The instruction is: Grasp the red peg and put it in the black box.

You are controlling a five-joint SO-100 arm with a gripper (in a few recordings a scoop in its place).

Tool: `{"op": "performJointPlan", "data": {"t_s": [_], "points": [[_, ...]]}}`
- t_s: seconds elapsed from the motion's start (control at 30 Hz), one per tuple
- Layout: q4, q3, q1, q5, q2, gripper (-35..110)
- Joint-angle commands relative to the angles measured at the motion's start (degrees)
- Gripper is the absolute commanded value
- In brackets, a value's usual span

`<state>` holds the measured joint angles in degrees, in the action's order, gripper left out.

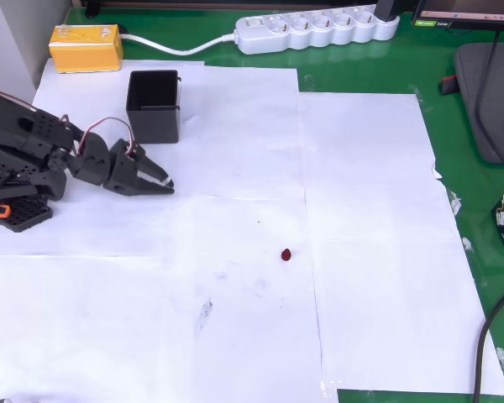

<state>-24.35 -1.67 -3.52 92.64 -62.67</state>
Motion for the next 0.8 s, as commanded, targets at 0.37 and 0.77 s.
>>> {"op": "performJointPlan", "data": {"t_s": [0.37,0.77], "points": [[-34.9,-1.3,-3.9,-7.4,-30.5,0],[-43.1,-15.1,-3.9,-11.0,-48.1,0]]}}
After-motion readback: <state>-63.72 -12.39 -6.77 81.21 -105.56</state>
